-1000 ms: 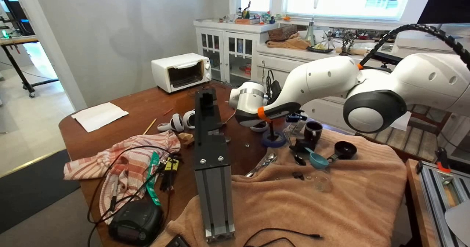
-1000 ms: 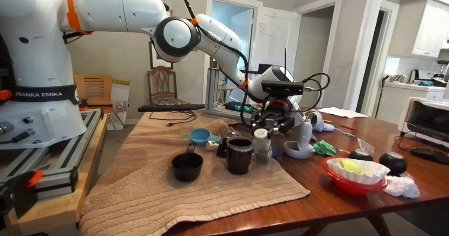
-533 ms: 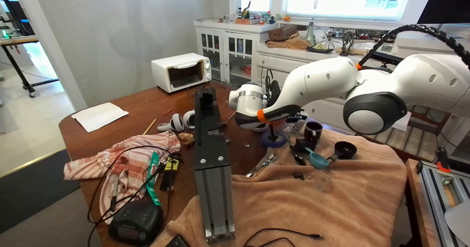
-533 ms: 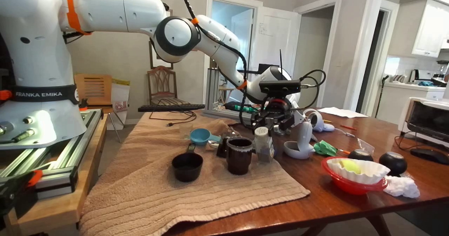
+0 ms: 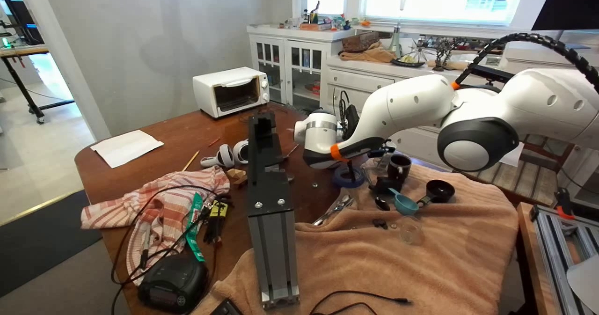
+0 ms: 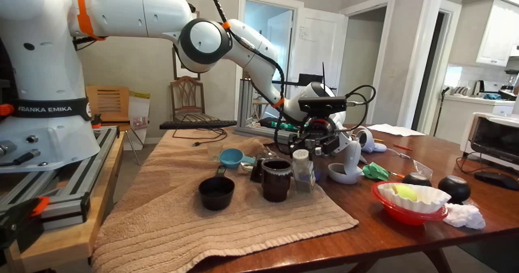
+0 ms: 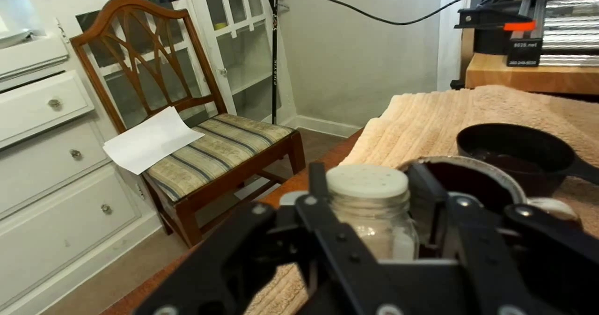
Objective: Move the small glass container to the right
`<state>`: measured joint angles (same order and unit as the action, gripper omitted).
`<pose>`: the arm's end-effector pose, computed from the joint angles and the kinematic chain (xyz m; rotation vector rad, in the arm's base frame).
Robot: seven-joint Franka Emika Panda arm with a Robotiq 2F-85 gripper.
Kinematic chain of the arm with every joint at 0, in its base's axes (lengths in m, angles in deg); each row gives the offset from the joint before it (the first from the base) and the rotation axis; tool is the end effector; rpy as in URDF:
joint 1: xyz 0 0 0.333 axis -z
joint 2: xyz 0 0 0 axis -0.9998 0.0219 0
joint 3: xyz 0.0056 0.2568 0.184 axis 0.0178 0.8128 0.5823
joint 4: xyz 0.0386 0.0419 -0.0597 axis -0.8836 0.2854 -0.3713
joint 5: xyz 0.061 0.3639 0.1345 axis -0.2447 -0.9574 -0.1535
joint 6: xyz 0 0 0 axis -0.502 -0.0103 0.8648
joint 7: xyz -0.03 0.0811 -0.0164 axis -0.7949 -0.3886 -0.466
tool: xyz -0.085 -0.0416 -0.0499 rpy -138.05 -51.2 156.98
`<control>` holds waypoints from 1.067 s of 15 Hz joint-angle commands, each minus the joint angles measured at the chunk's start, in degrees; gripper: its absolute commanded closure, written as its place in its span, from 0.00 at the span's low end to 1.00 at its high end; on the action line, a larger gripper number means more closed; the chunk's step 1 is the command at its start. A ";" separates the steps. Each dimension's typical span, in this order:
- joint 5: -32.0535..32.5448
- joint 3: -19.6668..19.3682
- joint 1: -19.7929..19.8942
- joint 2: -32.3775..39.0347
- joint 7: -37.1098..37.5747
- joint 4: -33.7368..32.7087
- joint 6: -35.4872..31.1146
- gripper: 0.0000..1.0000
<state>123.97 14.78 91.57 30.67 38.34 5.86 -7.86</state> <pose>0.6478 -0.1910 0.0838 2.0412 0.4179 -1.6288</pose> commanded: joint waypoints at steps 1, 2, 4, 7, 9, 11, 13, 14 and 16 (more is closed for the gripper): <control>1.39 -0.17 -0.70 0.00 0.18 1.59 0.44 0.79; 1.45 -0.04 -0.75 0.00 0.04 1.72 0.54 0.79; 1.67 0.07 -0.95 0.01 0.05 2.28 0.70 0.79; 1.82 0.19 -1.15 0.01 -0.01 2.40 0.89 0.79; 1.78 0.21 -1.21 0.01 -0.10 2.29 1.07 0.77; 1.66 0.27 -1.21 0.01 -0.12 2.22 1.27 0.28; 1.46 0.37 -1.17 0.00 -0.10 1.94 1.59 0.14; 1.44 0.36 -1.19 0.00 -0.06 1.80 1.69 0.08; 1.25 0.40 -1.18 -0.02 -0.01 1.40 2.05 0.00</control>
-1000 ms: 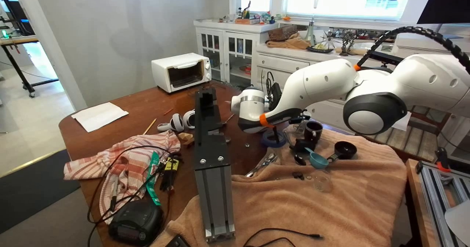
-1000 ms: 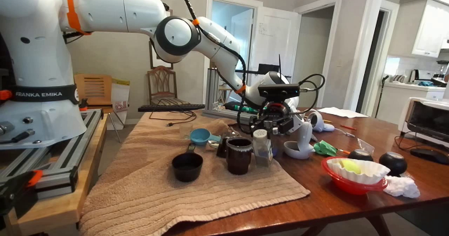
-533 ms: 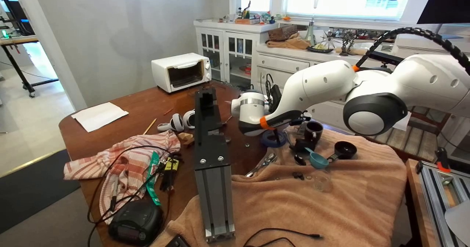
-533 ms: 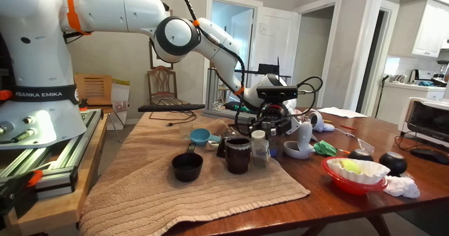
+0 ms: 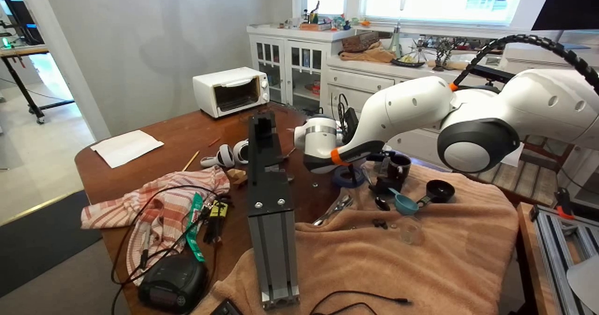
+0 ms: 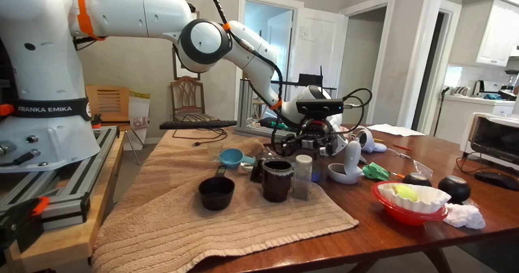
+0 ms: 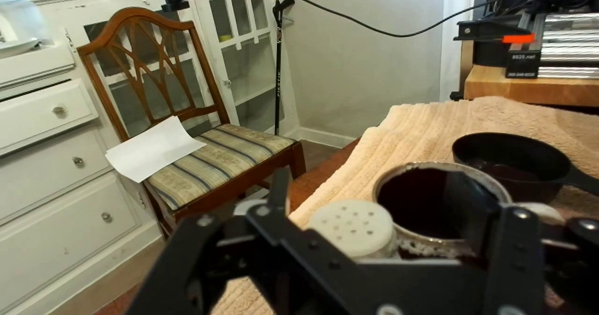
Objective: Move the small glass container to the right
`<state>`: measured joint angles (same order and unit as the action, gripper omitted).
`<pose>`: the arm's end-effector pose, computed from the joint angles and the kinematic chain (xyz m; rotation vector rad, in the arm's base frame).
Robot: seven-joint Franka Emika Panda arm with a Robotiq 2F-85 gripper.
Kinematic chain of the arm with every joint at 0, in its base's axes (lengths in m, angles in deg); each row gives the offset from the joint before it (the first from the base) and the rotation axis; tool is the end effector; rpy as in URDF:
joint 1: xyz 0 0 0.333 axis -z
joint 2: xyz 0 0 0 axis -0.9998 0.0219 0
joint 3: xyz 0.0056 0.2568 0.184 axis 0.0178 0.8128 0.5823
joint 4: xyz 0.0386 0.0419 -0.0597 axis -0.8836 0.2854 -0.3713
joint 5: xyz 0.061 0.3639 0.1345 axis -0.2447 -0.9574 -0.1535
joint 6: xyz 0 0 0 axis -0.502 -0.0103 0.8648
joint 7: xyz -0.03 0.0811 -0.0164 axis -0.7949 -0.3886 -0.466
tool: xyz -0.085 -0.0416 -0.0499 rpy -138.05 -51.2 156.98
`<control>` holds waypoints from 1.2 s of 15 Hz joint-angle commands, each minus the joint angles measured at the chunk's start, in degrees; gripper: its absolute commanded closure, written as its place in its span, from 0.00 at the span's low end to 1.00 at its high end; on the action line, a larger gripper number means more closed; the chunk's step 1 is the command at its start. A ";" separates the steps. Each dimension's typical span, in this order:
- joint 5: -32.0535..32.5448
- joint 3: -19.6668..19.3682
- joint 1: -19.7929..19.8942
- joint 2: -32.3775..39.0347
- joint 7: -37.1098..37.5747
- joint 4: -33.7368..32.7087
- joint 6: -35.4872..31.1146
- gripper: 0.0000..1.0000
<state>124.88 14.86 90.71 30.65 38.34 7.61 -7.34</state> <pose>0.6433 -0.1839 0.0760 1.9984 0.4291 -1.6619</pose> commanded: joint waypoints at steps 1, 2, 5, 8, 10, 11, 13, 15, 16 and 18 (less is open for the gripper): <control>0.03 0.42 -0.28 0.00 0.25 -0.90 1.82 0.00; -0.28 0.52 -0.23 0.29 0.07 -2.13 2.04 0.00; -1.88 1.40 -0.36 -0.70 -0.05 -5.46 2.42 0.00; -4.12 2.05 -0.57 -2.49 -1.19 -8.11 5.15 0.00; -6.53 2.60 -0.15 -4.00 -0.74 -10.27 7.30 0.00; -7.97 2.79 0.28 -4.78 0.01 -11.24 8.22 0.00; -11.83 3.24 1.91 -6.50 1.66 -13.43 10.17 0.00; -16.04 3.31 3.12 -11.73 5.64 -8.73 9.07 0.00; -18.07 3.51 3.89 -13.22 6.32 -8.54 8.98 0.00; -22.20 4.65 5.68 -15.63 8.55 -8.56 9.61 0.00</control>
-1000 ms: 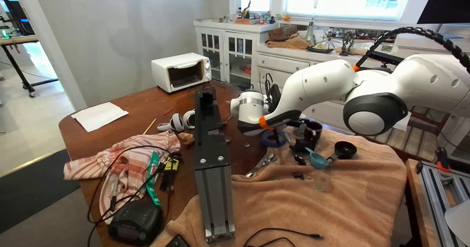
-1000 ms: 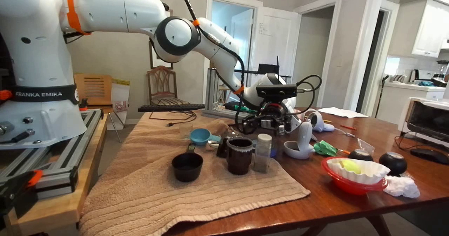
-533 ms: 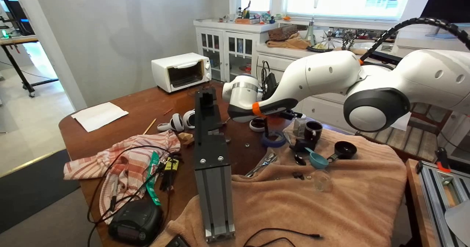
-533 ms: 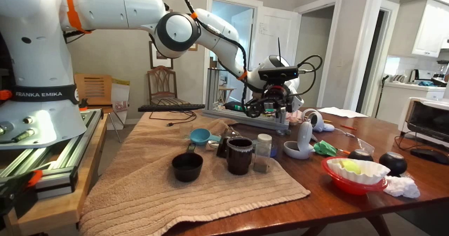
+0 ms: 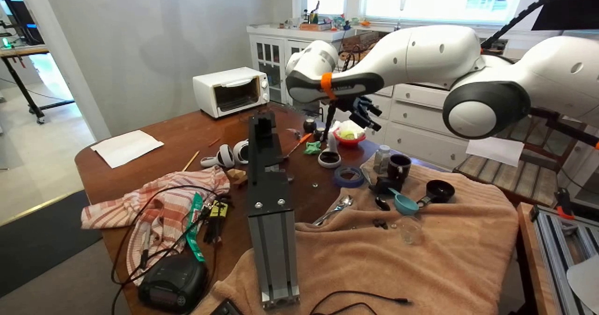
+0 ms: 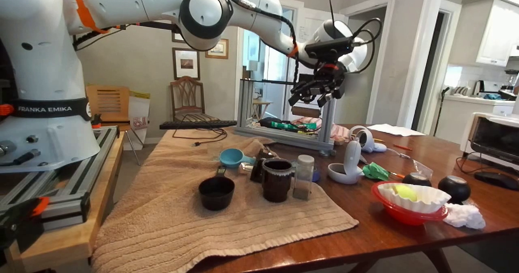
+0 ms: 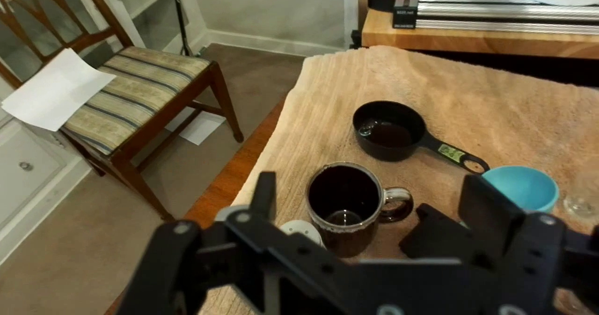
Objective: Move the small glass container to the right
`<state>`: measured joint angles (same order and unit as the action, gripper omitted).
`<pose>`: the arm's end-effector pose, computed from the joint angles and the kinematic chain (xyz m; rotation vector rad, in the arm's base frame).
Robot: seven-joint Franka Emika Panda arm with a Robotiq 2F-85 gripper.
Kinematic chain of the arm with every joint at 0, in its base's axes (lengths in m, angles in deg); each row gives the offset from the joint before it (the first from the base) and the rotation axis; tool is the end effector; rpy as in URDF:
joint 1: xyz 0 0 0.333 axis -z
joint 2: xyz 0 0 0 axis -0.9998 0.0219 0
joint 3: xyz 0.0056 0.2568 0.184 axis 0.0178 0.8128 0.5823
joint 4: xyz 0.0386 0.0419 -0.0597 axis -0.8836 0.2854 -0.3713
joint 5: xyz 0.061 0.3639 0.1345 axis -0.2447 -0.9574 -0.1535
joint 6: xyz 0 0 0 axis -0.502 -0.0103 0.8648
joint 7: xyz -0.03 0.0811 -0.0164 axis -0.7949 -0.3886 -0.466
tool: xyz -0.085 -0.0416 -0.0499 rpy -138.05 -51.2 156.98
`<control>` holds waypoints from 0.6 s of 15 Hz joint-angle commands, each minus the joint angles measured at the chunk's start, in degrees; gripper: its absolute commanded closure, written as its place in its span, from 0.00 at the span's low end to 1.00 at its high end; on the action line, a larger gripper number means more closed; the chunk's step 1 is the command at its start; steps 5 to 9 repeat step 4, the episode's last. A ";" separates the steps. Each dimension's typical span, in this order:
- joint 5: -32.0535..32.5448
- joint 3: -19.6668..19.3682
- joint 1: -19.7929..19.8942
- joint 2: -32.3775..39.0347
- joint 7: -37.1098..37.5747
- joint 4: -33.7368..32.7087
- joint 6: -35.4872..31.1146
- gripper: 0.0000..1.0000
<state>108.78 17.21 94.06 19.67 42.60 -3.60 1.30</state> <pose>0.6770 -0.1718 0.2483 2.5033 0.2349 -1.3994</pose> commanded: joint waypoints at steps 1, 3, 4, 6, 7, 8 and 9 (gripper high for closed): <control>-8.32 3.03 3.17 -5.76 5.68 2.80 1.29 0.00; -6.95 1.66 2.49 -5.97 4.15 4.07 -1.33 0.00; -8.38 2.31 3.27 -6.08 4.84 2.62 -0.63 0.00; -8.38 2.31 3.27 -6.08 4.84 2.62 -0.63 0.00; -8.38 2.31 3.27 -6.08 4.84 2.62 -0.63 0.00; -8.38 2.31 3.27 -6.08 4.84 2.62 -0.63 0.00; -8.38 2.31 3.27 -6.08 4.84 2.62 -0.63 0.00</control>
